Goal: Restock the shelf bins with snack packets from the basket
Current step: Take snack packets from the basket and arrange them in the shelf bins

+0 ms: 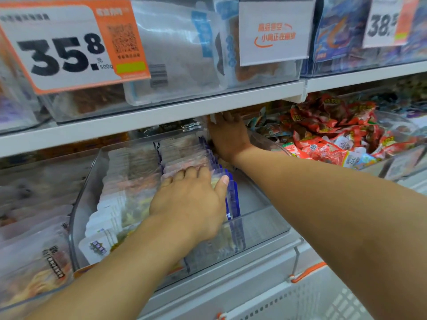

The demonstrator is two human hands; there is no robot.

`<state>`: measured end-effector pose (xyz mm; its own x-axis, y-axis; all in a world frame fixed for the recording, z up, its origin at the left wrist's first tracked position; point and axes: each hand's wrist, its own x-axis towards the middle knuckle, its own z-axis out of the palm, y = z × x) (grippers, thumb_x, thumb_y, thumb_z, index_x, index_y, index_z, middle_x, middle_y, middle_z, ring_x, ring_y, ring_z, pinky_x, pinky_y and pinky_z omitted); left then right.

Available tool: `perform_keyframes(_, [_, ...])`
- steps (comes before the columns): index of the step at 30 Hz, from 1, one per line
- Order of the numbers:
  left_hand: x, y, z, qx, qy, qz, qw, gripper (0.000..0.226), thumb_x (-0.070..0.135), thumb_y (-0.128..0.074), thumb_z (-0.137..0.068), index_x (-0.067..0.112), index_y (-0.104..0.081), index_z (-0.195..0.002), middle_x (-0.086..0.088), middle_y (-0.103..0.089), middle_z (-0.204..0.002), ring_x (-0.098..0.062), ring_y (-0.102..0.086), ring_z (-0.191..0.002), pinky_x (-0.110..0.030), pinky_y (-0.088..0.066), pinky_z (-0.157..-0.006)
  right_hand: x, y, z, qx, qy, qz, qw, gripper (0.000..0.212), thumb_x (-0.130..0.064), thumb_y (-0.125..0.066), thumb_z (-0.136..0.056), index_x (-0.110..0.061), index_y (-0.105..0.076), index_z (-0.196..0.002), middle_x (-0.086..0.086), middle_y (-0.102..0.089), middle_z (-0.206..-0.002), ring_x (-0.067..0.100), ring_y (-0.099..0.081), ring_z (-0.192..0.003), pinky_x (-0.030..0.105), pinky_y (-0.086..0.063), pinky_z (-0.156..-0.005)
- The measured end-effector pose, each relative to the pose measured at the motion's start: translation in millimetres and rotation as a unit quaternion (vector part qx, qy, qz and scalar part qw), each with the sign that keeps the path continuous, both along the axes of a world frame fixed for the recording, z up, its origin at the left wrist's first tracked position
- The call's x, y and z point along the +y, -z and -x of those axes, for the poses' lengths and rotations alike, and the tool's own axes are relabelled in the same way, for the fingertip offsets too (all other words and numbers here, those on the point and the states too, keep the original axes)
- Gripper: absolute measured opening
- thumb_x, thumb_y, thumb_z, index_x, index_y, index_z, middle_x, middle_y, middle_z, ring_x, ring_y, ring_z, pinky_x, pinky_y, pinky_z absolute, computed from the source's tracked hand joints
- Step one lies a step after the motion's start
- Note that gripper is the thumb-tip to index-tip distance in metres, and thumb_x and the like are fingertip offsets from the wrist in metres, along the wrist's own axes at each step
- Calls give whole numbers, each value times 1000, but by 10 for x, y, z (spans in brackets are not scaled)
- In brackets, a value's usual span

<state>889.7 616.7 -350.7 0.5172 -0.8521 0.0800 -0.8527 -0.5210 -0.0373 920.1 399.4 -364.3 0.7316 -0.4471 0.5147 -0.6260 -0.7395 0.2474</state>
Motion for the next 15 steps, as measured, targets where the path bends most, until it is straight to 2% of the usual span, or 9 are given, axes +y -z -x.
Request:
perform_keyframes(5, [10,-1,-17,14,2,-2,1000,61,53,-8,-101,18,-29,-147,-8,-34,-152,-26,-34,-138,-41,-30,-111,12,-13,38,5,-8,-31,999,55,-26,-53,-95,-15,-40,-148,18,-36,-151,38,-34,-138,47,-31,-109])
perform_keyframes(7, [9,-8,-32,21,5,-9,1000,61,53,-7,-101,18,-31,-146,-9,-35,-152,-27,-35,-138,-41,-30,-112,15,-82,100,9,-20,-45,999,59,-21,-56,-93,-16,-38,-149,17,-33,-153,38,-33,-139,47,-34,-109])
perform_keyframes(11, [-20,-22,-85,54,16,-12,998,62,52,-8,-102,15,-31,-147,-12,-35,-153,-28,-34,-139,-44,-29,-114,98,-275,340,34,-26,-92,995,51,-11,-62,-91,-11,-45,-139,15,-34,-151,37,-32,-139,47,-43,-100])
perform_keyframes(15, [-3,-69,-65,66,18,30,997,59,51,-13,-102,14,-41,-139,-15,-42,-147,-32,-40,-134,-47,-34,-109,387,-456,752,24,-31,-86,996,44,-11,-59,-92,-14,-50,-136,15,-46,-143,36,-47,-129,43,-49,-91])
